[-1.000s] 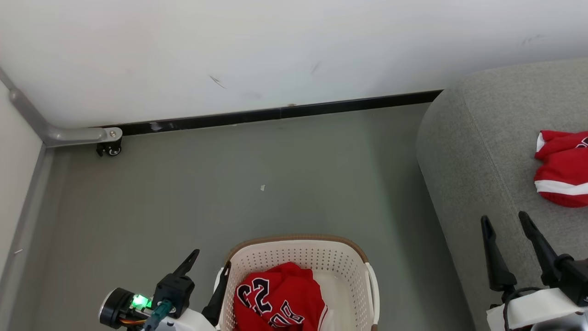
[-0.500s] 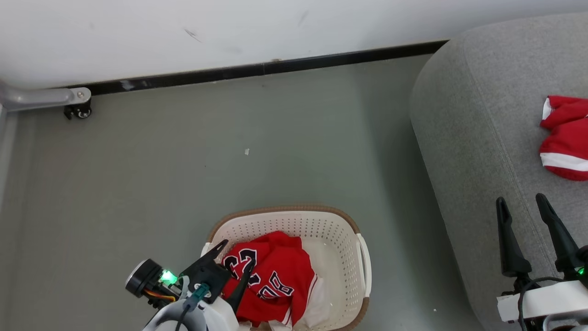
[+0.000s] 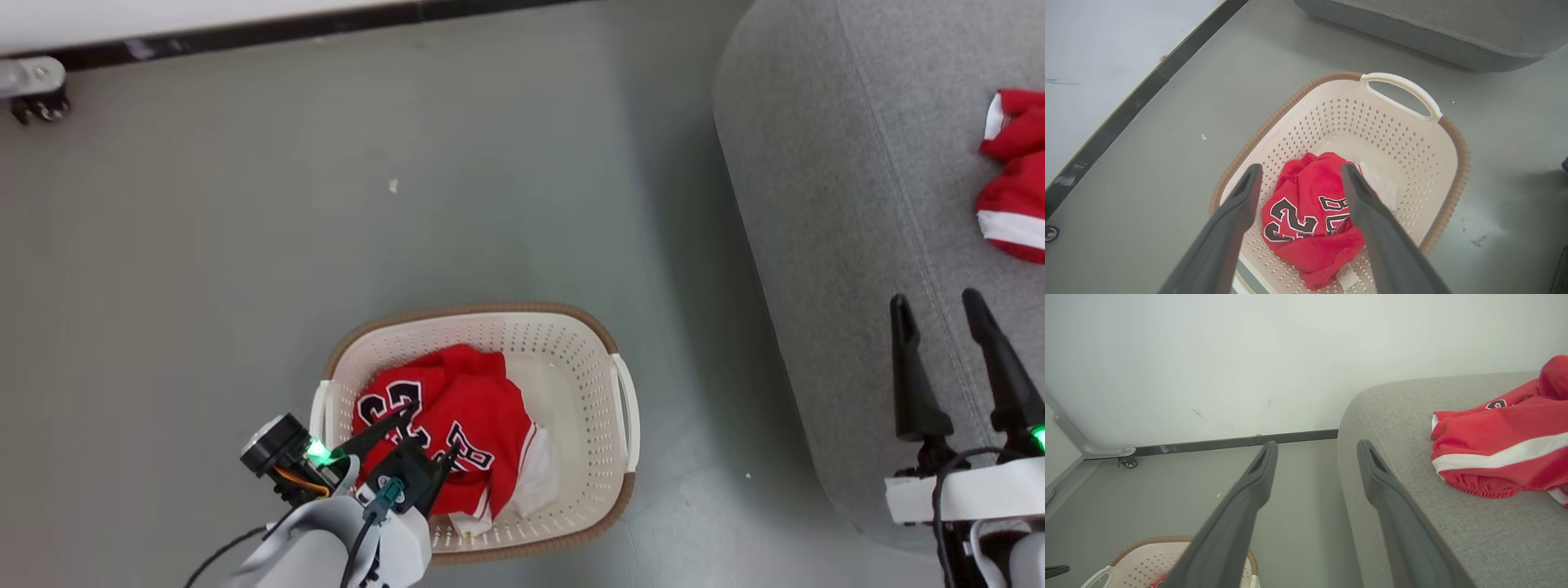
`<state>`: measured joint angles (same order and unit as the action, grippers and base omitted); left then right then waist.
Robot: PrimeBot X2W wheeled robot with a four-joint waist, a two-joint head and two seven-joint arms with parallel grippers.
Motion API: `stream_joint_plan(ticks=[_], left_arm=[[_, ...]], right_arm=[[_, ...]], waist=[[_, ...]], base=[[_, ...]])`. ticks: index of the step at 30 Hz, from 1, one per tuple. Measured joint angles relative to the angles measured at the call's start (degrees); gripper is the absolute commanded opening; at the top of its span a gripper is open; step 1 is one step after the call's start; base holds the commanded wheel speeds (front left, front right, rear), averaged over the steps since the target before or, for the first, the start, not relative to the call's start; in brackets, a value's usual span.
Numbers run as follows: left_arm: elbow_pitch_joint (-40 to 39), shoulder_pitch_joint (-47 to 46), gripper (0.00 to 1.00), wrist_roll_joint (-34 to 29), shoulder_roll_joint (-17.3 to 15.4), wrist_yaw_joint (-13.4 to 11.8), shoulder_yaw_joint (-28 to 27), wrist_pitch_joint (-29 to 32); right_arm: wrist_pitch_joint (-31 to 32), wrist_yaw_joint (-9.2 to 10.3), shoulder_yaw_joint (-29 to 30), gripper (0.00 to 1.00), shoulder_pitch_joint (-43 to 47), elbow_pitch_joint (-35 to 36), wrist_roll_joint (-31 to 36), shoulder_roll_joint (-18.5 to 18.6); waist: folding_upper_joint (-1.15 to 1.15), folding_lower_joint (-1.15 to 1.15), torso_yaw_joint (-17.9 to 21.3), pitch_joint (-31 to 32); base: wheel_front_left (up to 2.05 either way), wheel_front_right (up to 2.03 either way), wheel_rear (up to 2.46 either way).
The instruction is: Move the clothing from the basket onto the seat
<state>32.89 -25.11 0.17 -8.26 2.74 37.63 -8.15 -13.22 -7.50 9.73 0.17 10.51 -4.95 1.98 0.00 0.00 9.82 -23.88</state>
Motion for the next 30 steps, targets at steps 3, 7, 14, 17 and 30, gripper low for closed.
stream_joint_plan(ticks=[3,7,14,17,30], left_arm=[[1.3,-1.3,1.0,-0.9,-0.4,0.0,0.3,-0.1],[2.8,-3.3,1.0,-3.3,-0.7,0.0,1.8,-0.1],[5.3,-6.8,1.0,-6.0,-0.8,-0.1,3.4,-0.5],[6.3,-8.1,1.0,-7.7,-0.7,-0.1,4.5,-0.6],[9.4,-12.7,1.0,-12.3,-1.0,-0.7,7.8,-1.6]], right_arm=[[-0.4,0.0,0.3,1.0,-1.3,0.1,-0.7,0.0],[-0.5,0.0,0.4,1.0,-2.9,0.2,-1.5,0.0],[-0.6,0.0,0.4,1.0,-6.2,0.4,-2.8,0.0],[-1.0,0.0,0.4,1.0,-7.8,0.4,-3.2,0.0],[-1.1,0.0,-0.6,1.0,-13.1,-1.1,-6.1,0.0]], waist=[[0.0,0.0,0.6,-2.1],[0.0,0.0,1.5,-4.8],[0.0,0.0,3.1,-9.2],[0.0,0.0,3.8,-11.0],[0.0,0.0,6.6,-17.5]], base=[[0.0,0.0,0.0],[0.0,0.0,0.0],[0.0,0.0,0.0],[0.0,0.0,0.0],[0.0,0.0,0.0]])
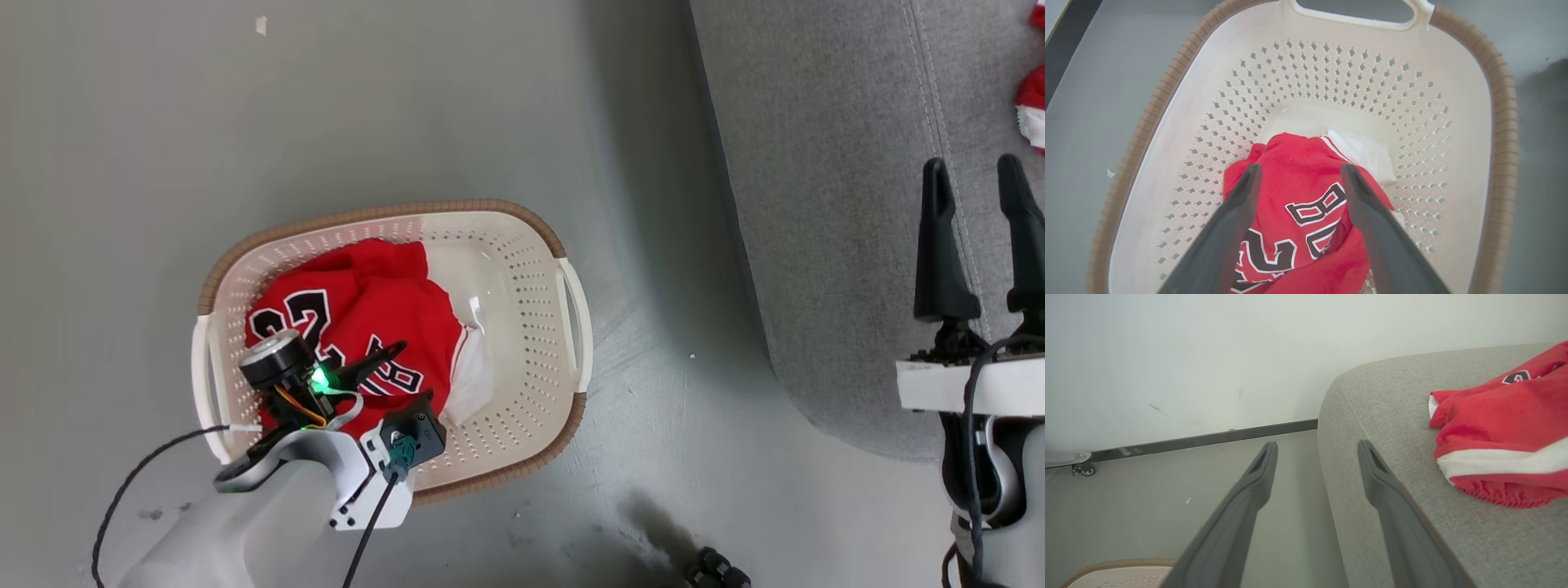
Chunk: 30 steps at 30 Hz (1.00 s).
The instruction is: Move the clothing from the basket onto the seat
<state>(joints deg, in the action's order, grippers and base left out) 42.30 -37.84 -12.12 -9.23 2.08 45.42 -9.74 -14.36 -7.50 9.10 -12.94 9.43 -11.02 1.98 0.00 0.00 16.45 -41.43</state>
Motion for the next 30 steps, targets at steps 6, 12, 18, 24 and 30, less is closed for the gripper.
stream_joint_plan(ticks=[6,12,18,24,30], left_arm=[[2.0,-2.0,1.0,-2.7,-0.2,-0.5,1.8,0.0],[3.9,-3.2,1.0,-3.9,-0.3,-0.4,3.0,0.1],[5.4,-4.2,1.0,-4.5,-0.8,-0.7,3.1,0.1],[7.5,-5.4,1.0,-6.4,-2.2,-1.5,3.9,0.5],[9.6,-6.2,1.0,-8.3,-2.8,-3.0,4.7,1.2]], right_arm=[[0.0,0.0,-0.4,1.0,-3.1,-0.1,-1.1,0.0],[0.0,0.0,-0.5,1.0,-5.3,0.0,-2.3,0.0],[0.0,0.0,-0.4,1.0,-7.2,-0.2,-2.6,0.0],[0.0,0.0,-0.1,1.0,-9.9,-0.6,-3.7,0.0],[-0.1,0.0,-0.4,1.0,-11.1,-0.8,-4.1,0.0]], waist=[[0.0,0.0,1.5,-2.7],[0.0,0.0,2.7,-4.6],[0.0,0.0,3.7,-6.0],[0.0,0.0,4.9,-7.3],[0.0,0.0,5.8,-8.4]], base=[[0.0,0.0,0.0],[0.0,0.0,0.0],[0.0,0.0,0.0],[0.0,0.0,0.0],[0.0,0.0,0.0]])
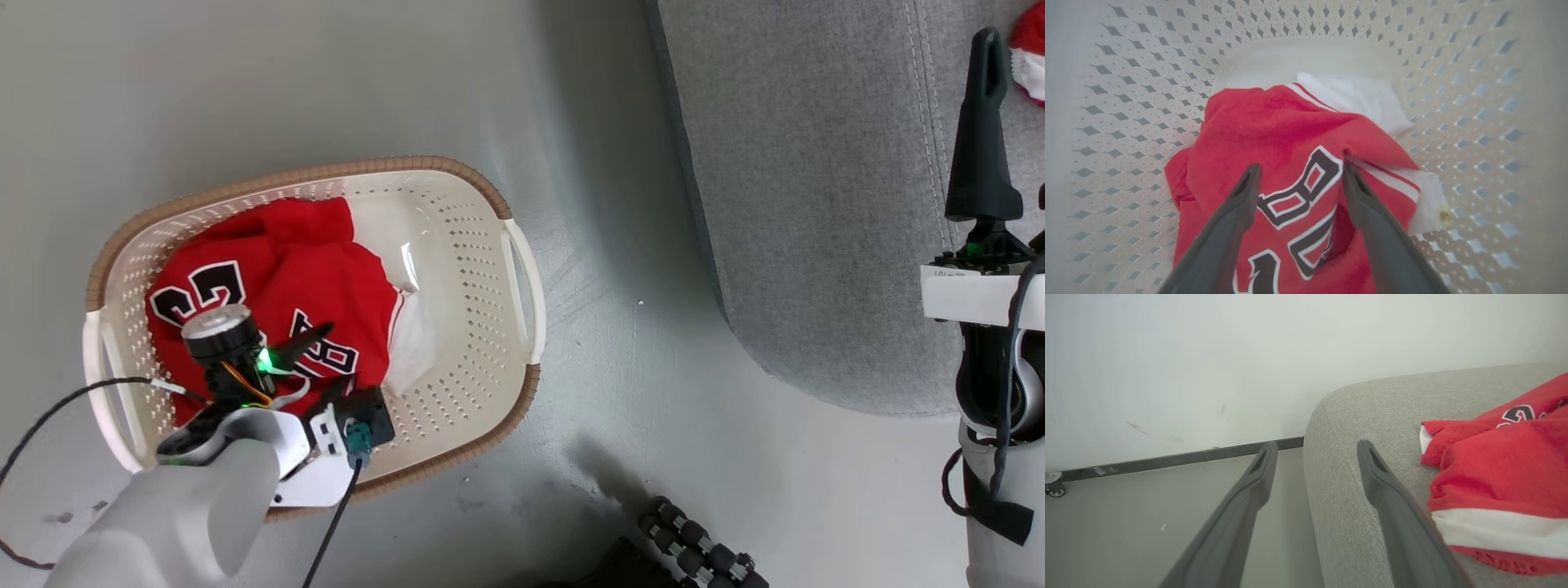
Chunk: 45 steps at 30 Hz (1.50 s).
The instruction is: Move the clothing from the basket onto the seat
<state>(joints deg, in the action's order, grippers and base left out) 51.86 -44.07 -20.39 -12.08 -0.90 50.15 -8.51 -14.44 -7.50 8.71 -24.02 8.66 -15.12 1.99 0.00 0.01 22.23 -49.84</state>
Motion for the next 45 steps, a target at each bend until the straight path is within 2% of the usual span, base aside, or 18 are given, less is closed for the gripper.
stream_joint_plan(ticks=[4,5,6,7,8,9,17,27,36,45], left_arm=[[0.8,-0.4,1.0,0.0,0.2,-0.6,0.1,0.4],[0.9,-0.4,0.89,0.0,0.4,-0.8,0.1,0.4],[1.0,-0.4,0.73,0.0,0.5,-1.1,0.1,0.4],[1.2,-0.4,0.48,0.0,0.5,-1.2,0.1,0.4],[1.4,-0.4,0.33,0.0,0.5,-1.3,0.1,0.4],[1.6,-0.5,0.02,0.0,0.6,-1.3,0.1,0.4],[2.4,-0.8,0.0,0.1,1.4,-2.0,0.1,-0.8],[-0.4,-1.5,0.0,1.2,4.4,-3.1,-0.2,-4.3],[-4.2,-1.5,0.0,4.4,5.2,-5.1,-2.6,-5.3],[-10.1,-1.2,0.0,10.8,6.3,-6.7,-7.5,-5.8]], right_arm=[[0.0,0.0,0.0,1.0,0.0,-0.3,0.0,0.0],[0.0,0.0,0.0,1.0,0.0,-0.3,0.0,0.0],[0.0,0.0,0.0,1.0,0.0,-0.4,-0.1,0.0],[0.0,0.0,0.0,1.0,0.0,-0.6,-0.1,0.0],[0.0,0.0,0.1,1.0,-0.1,-0.8,-0.1,0.0],[0.0,0.0,0.2,1.0,-0.1,-1.1,-0.1,0.0],[0.0,0.0,0.2,1.0,-1.3,-1.5,-0.1,0.0],[0.0,0.0,1.6,1.0,-1.5,-1.7,1.0,0.0],[0.0,0.0,1.5,1.0,-2.4,-2.0,3.6,0.0],[0.0,0.0,0.2,1.0,-2.4,-3.3,5.6,0.0]], waist=[[0.0,0.0,0.5,-0.6],[0.0,0.0,0.7,-0.7],[0.0,0.0,0.8,-0.8],[0.0,0.0,0.9,-0.8],[0.0,0.0,1.0,-0.8],[0.0,0.0,1.1,-0.7],[0.0,0.0,1.2,0.1],[0.0,0.0,0.2,1.7],[0.0,0.0,-1.8,4.2],[0.0,0.0,-4.4,7.5]], base=[[0.0,0.0,0.0],[0.0,0.0,0.0],[0.0,0.0,0.0],[0.0,0.0,0.0],[0.0,0.0,0.0],[0.0,0.0,0.0],[0.0,0.0,0.0],[0.0,0.0,0.0],[0.0,0.0,0.0],[0.0,0.0,0.0]])
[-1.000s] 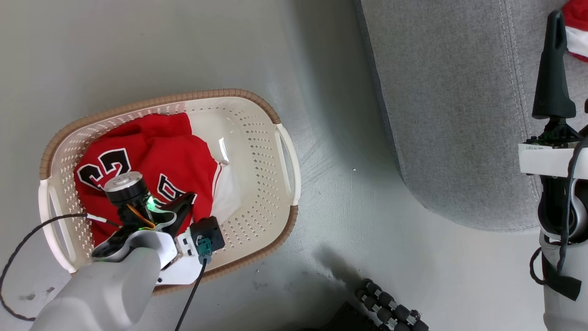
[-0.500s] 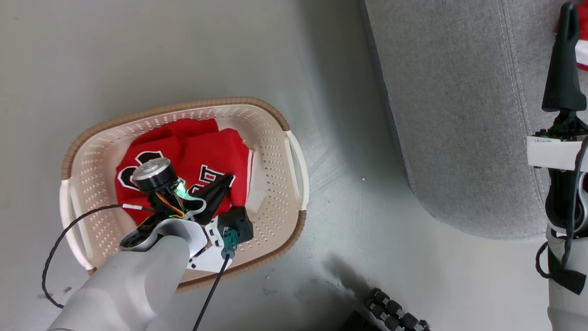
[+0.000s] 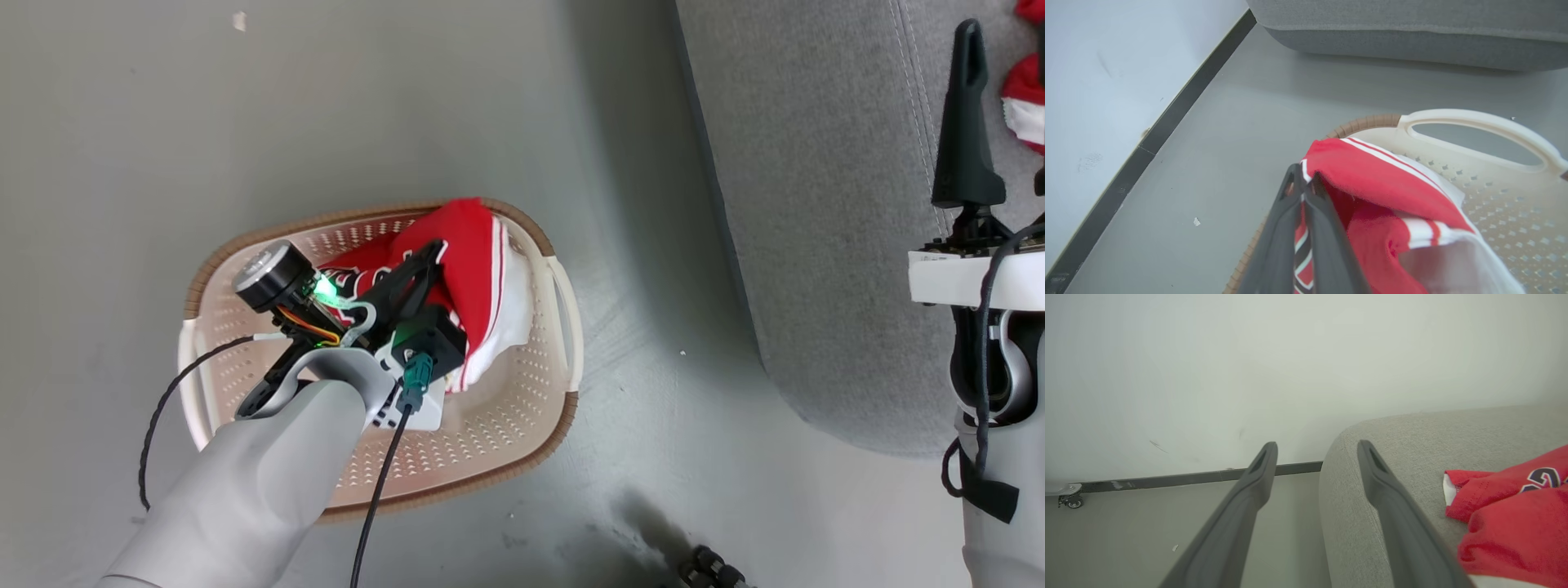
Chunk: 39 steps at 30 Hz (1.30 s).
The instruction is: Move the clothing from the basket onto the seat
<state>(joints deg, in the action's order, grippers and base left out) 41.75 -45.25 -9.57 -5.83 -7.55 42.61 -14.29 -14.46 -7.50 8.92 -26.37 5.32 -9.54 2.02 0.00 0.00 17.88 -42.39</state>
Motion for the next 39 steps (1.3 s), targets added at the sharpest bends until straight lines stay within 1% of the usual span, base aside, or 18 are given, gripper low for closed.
stream_joint_plan(ticks=[5,6,10,18,22,31,39], left_arm=[[-3.8,0.3,0.0,2.3,0.0,-1.2,-2.1,0.0],[-4.4,0.4,0.0,2.4,-0.1,-1.7,-2.3,-0.1],[-8.2,1.4,0.0,2.6,-1.1,-2.5,-3.0,-0.2],[-15.6,2.6,0.0,5.8,-3.3,-3.5,-5.8,-0.2],[-19.5,4.1,0.0,7.4,-4.8,-3.6,-7.6,-0.2],[-25.0,6.7,0.0,10.4,-6.0,-3.6,-9.5,-0.2],[-29.3,8.4,0.0,11.1,-8.6,-3.4,-10.7,-0.2]], right_arm=[[0.0,0.0,-0.6,1.0,0.0,-0.6,1.7,0.1],[0.0,0.0,-0.8,1.0,0.0,-0.7,2.0,0.1],[0.0,0.0,-2.0,1.0,0.1,-1.4,2.8,0.2],[0.0,0.0,-4.0,1.0,0.3,-3.1,5.6,0.3],[0.0,0.0,-4.7,1.0,0.7,-4.4,6.1,1.4],[0.0,0.0,-6.3,1.0,3.6,-6.8,7.2,3.2],[0.0,0.0,-8.3,1.0,6.6,-9.6,8.2,4.3]], waist=[[0.0,0.0,-1.5,2.2],[0.0,0.0,-1.8,2.6],[0.0,0.0,-3.0,4.5],[0.0,0.0,-5.3,8.7],[0.0,0.0,-6.8,11.6],[0.0,0.0,-8.9,16.6],[0.0,0.0,-10.9,22.0]], base=[[0.0,0.0,0.0],[0.0,0.0,0.0],[0.0,0.0,0.0],[0.0,0.0,0.0],[0.0,0.0,0.0],[0.0,0.0,0.0],[0.0,0.0,0.0]])
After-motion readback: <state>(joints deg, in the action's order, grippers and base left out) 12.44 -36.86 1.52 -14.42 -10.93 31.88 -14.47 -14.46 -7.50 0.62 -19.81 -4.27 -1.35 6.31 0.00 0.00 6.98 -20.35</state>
